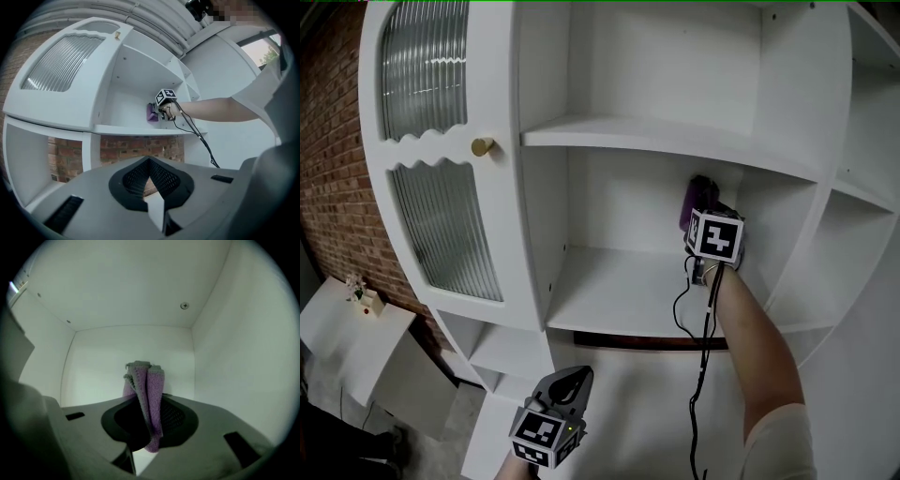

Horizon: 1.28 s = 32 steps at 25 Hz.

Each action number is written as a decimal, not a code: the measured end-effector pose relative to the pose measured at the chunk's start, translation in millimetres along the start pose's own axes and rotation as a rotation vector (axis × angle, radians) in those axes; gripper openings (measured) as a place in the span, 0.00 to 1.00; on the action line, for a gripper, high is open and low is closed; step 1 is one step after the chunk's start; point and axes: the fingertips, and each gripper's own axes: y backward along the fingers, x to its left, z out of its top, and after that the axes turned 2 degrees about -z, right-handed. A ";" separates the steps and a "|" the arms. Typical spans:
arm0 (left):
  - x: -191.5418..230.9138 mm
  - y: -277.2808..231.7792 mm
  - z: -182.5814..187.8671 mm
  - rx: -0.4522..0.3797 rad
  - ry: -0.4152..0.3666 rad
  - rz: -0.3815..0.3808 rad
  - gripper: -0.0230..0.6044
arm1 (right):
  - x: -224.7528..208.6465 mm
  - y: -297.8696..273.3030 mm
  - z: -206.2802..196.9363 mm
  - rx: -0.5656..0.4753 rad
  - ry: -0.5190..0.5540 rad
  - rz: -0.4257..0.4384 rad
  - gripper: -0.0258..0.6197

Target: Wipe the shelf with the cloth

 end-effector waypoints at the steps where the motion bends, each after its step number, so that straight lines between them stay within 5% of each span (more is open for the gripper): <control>1: -2.6 -1.5 0.0 0.002 -0.004 -0.002 0.06 | -6.8 0.8 -0.7 0.006 0.005 -0.020 0.18; 9: -6.5 -0.7 1.3 0.000 -0.015 0.003 0.06 | -31.5 7.6 -0.1 -0.035 0.040 -0.128 0.17; 14: -4.0 2.7 0.3 -0.001 -0.015 0.002 0.06 | -25.8 12.6 -3.6 -0.058 0.033 -0.121 0.17; 20: 5.6 12.9 2.7 -0.015 -0.009 -0.005 0.06 | 29.4 28.7 0.3 -0.054 -0.049 0.032 0.17; 32: 59.2 47.5 -8.7 -0.002 -0.024 0.022 0.06 | 202.9 38.2 -18.7 0.003 -0.003 0.298 0.17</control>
